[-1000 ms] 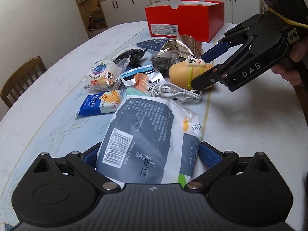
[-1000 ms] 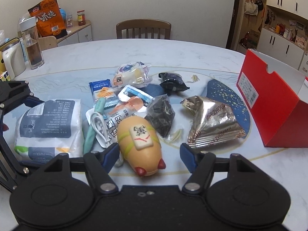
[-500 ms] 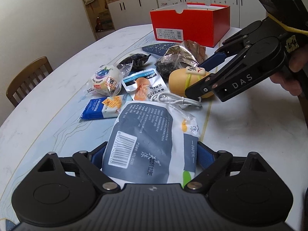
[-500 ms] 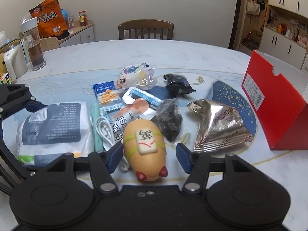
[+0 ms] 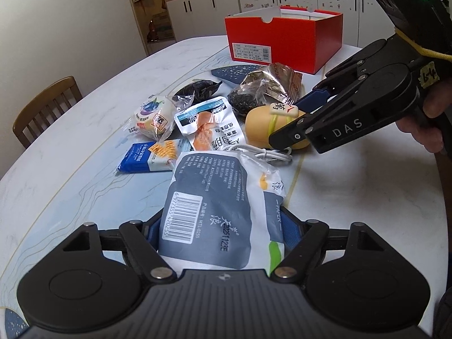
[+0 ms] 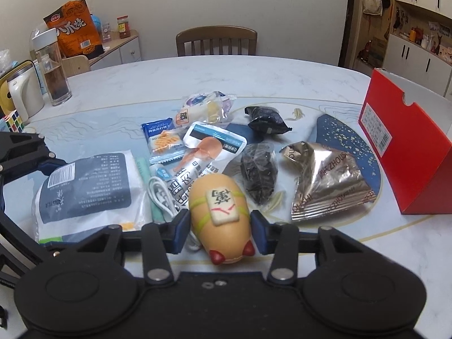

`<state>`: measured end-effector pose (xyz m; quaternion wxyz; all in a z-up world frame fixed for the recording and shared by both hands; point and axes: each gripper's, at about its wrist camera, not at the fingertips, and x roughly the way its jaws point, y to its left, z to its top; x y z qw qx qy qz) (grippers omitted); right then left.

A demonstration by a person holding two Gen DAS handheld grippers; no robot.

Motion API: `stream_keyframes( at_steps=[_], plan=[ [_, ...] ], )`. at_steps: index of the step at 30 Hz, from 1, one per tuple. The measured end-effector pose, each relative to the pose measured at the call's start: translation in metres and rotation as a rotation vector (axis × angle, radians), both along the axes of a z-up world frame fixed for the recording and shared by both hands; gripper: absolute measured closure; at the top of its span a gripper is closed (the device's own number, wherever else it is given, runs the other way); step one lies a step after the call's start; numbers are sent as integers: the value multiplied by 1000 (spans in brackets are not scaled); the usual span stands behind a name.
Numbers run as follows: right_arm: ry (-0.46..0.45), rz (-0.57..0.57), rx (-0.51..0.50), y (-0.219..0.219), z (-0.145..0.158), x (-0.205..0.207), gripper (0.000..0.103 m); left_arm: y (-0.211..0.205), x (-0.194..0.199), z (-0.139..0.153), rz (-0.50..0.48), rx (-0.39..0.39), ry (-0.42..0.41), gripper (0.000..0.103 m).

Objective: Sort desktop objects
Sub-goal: 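Grasp the yellow pig toy with the right tool while the left tool grasps the wipes pack, then lift and carry the pig toy and wipes pack into the red shoebox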

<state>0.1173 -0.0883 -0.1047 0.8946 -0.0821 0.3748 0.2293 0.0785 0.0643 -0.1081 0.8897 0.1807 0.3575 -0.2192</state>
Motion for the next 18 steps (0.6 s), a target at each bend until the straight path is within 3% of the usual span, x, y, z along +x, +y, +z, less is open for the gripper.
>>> stream_keyframes(
  at_steps=[18],
  plan=[
    [-51,-44,39,-29,41,-32,60,-25,-31,47,50,-45,-63,28]
  ],
)
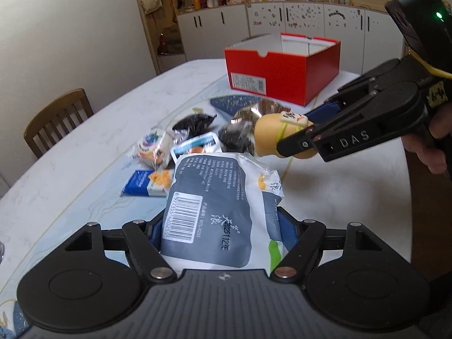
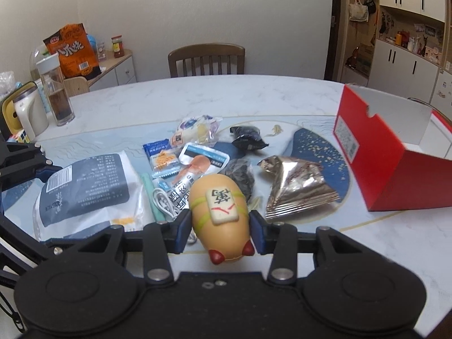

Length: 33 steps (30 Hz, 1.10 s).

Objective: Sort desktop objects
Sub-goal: 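Lift and carry the pig toy and wipes pack into the red shoebox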

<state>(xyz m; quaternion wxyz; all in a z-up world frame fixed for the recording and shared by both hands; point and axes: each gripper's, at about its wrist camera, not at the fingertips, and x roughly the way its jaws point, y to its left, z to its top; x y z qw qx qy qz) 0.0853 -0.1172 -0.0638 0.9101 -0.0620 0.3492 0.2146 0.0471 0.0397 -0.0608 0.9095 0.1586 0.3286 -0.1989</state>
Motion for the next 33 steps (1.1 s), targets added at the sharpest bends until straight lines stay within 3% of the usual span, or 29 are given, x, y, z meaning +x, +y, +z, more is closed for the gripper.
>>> stream_keyframes(
  at_steps=[17,33],
  plan=[
    [-50,-2,57,-62,59,-8,60,-45,-6,61,210,-33,-62,28],
    [-36,62,56,-149,77,60,60,-121,57,77,259,-44,-87,28]
  ],
)
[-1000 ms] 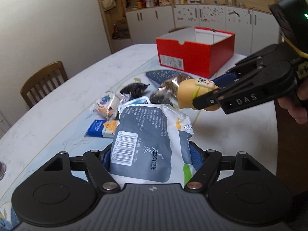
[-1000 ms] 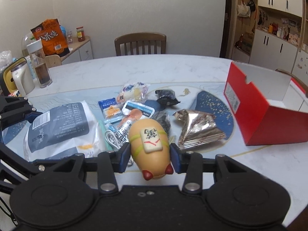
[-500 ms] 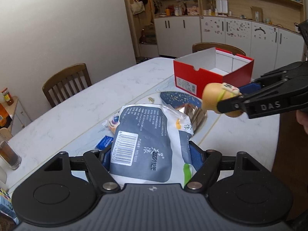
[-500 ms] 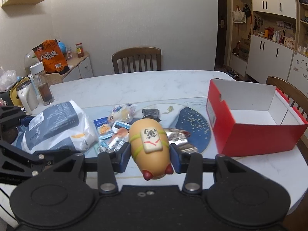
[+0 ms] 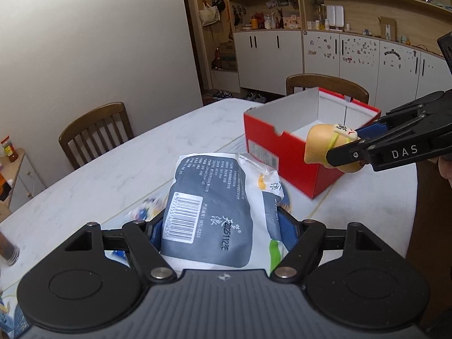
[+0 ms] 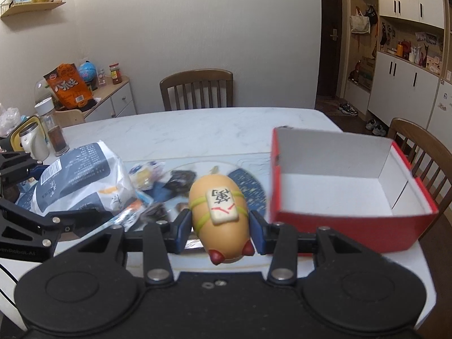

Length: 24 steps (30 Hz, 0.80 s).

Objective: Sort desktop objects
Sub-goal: 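Lift and carry the pig toy and wipes pack into the red shoebox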

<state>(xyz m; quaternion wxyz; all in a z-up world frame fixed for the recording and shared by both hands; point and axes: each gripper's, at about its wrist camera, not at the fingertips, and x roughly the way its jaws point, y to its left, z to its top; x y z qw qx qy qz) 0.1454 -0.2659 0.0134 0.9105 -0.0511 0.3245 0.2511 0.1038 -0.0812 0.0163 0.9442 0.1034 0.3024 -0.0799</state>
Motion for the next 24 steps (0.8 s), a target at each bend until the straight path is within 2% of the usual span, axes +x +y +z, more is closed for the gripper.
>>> stream_keyframes(
  at_steps=[12,24],
  plan=[
    [10,16,-15,-59,7,70,60,-65,68,7,12,-24,32,28],
    [37,-48,-31,-110,-6,126,60,-118,134,2,-83,-34,86,28]
  ],
)
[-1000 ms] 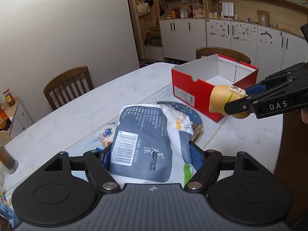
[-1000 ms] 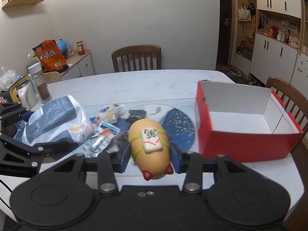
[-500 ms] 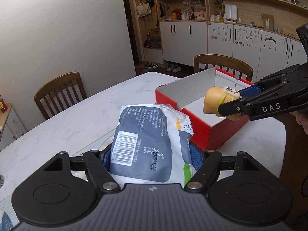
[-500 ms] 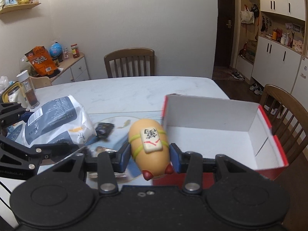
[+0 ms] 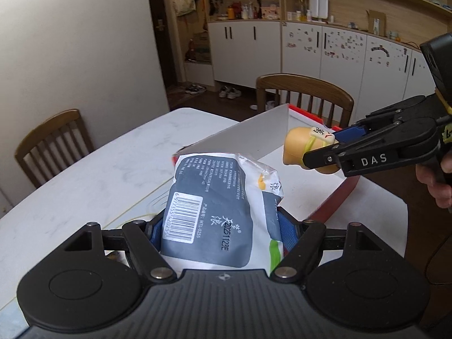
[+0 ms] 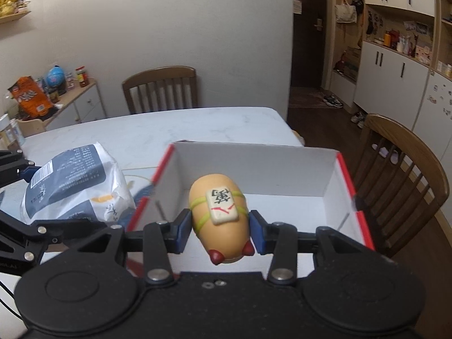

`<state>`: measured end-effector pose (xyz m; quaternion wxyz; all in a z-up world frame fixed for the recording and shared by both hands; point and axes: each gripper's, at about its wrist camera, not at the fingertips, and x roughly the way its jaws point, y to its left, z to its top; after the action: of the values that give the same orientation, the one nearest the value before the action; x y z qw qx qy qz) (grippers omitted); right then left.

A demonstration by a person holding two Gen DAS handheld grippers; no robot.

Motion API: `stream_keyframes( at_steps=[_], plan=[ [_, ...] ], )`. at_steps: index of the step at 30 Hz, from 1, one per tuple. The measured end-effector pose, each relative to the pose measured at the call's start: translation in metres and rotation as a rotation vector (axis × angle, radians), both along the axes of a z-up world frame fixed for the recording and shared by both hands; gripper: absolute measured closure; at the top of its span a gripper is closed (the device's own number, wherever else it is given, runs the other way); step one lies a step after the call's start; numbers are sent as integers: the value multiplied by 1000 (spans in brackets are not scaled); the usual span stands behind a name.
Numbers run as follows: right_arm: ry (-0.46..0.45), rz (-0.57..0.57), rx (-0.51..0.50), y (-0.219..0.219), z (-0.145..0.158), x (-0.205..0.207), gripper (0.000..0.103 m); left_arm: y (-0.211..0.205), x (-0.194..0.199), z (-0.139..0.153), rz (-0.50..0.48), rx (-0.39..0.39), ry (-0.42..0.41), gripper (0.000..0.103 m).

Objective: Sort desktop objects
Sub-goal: 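Lift and carry the pig toy and wipes pack into the red shoebox, then lower the pig toy with the right tool while the left tool lowers the wipes, opening both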

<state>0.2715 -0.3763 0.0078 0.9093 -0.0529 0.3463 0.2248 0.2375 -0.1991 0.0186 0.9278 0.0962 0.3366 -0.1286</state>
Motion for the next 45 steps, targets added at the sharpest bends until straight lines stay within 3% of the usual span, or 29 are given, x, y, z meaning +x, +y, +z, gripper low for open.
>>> stream_keyframes(
  at_steps=[15,26,39,45],
  plan=[
    [41,-51,-58,-30,-24,41,60,-54,78,-20,-97,73,108,28],
    [116,13,-183,-28,-54,72,60,-80,123,-51,-140,165,209,28],
    [302,32,-239,-25,-92,107,59,-85,159,-87,-135,179,375,28],
    [346,35,-243,-29,-99,114,59,-84,166,-98,-133,183,428,28]
  ],
)
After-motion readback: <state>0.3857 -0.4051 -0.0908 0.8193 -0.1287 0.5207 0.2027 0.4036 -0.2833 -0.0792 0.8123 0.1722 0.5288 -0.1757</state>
